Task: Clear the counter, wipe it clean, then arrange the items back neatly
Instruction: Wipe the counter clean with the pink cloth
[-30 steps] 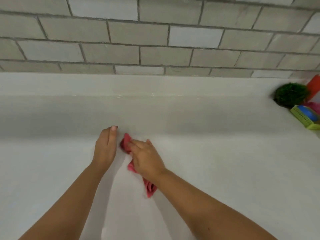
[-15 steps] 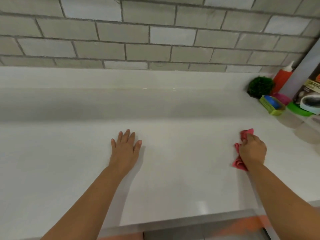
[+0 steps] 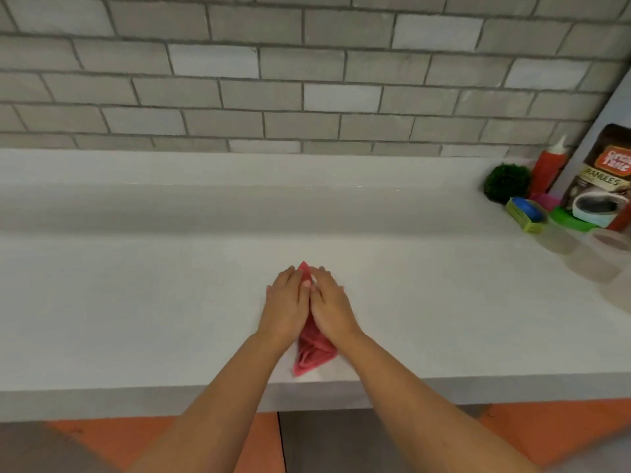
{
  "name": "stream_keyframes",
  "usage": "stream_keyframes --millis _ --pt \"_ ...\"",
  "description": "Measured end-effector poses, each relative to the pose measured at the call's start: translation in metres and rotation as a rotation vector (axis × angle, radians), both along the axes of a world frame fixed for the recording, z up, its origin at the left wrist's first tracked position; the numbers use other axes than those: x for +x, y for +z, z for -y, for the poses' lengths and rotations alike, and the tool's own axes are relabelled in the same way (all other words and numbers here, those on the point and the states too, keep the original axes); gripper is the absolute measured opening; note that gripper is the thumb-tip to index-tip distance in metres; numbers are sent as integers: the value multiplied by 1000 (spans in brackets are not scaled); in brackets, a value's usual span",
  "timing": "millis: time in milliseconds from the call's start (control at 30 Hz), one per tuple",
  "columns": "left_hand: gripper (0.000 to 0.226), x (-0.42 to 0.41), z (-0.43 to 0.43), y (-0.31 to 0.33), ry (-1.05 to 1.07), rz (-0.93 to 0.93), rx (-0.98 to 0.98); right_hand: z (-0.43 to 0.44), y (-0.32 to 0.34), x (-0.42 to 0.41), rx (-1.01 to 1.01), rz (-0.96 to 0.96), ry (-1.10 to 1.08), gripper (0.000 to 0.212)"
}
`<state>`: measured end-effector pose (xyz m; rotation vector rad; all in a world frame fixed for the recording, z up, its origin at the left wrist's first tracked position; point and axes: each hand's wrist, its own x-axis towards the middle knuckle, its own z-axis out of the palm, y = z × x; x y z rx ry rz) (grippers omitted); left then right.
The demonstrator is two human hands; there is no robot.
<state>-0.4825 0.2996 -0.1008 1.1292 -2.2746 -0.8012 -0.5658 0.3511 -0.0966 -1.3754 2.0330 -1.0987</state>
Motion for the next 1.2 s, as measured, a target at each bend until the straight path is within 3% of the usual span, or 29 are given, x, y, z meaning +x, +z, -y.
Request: stream_keyframes --millis 100,167,267,333,467,600,733,867,1000,1200 --pt "61 -34 -25 -12 84 250 51 -35 13 -57 101 -255 -149 41" --pt "61 -57 -43 -12 63 314 0 -61 19 -97 299 -367 -251 40" --pt "54 -76 -65 -11 -117 314 -98 -89 15 -137 702 -371 -278 47" --pt "51 -69 -68 -14 -182 300 -110 -96 8 -144 823 -346 -220 55" --pt "51 -25 -37 -19 -104 217 -91 -93 5 -142 851 -339 -204 62" --pt "53 38 26 -24 130 310 -174 -94 5 -142 851 -355 -191 62" --pt "52 106 89 -26 375 368 -122 -95 -1 -145 845 -378 -190 62" --pt "57 116 111 -23 560 352 -105 -96 -3 -143 851 -401 -199 60" --pt "64 48 87 -23 469 222 -83 -96 -4 -143 838 -395 -211 59" --pt "56 -81 -21 -34 -16 132 -129 -105 0 -140 807 -395 -216 61"
